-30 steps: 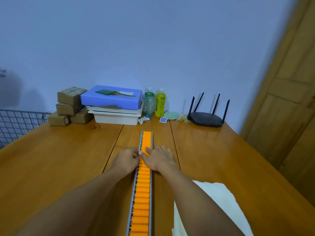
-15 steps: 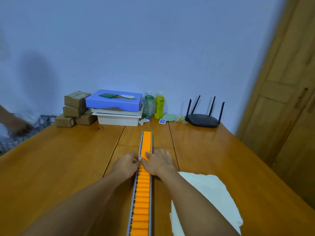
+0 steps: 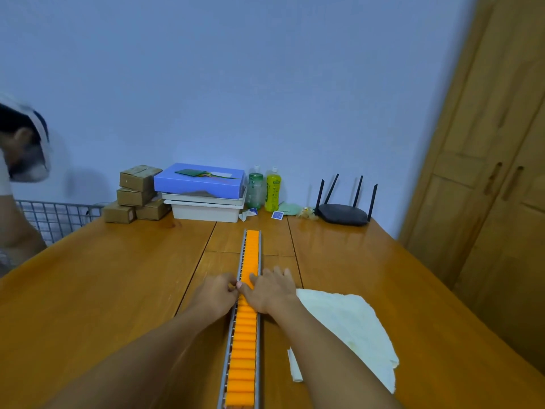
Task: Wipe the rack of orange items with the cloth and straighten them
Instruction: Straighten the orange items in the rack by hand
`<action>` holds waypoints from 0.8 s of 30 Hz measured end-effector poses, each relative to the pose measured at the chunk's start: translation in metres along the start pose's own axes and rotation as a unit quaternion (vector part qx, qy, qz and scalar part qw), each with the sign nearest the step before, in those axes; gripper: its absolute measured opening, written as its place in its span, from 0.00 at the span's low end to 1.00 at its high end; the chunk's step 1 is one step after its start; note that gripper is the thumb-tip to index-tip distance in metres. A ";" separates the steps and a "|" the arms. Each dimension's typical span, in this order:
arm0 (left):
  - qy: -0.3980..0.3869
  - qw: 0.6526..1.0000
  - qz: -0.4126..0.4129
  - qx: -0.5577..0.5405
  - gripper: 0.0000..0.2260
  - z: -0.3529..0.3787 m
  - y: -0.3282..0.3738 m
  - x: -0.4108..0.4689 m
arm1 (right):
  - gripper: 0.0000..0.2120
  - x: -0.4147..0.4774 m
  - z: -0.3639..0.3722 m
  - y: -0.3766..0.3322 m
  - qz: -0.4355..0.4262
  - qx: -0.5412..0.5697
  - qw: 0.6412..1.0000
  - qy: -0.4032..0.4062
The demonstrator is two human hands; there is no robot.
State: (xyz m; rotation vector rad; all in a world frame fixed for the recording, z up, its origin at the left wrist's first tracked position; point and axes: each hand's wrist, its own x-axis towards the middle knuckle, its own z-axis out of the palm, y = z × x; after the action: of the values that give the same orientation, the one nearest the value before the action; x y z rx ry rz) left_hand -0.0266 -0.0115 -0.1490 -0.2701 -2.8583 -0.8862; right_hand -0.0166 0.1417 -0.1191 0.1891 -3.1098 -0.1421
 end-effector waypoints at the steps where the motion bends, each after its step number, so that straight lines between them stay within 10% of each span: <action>1: -0.001 1.000 0.000 -0.001 0.10 0.000 0.000 -0.003 | 0.34 -0.004 0.000 0.000 0.000 -0.001 1.000 0.000; 24: 0.004 1.000 0.002 0.011 0.10 -0.010 0.017 -0.077 | 0.33 -0.083 -0.001 -0.011 -0.011 0.010 1.000 0.005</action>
State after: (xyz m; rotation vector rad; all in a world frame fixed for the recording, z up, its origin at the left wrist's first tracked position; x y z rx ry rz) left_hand 0.0524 -0.0137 -0.1453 -0.2703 -2.8573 -0.8518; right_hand 0.0669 0.1410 -0.1202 0.2237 -3.1014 -0.1110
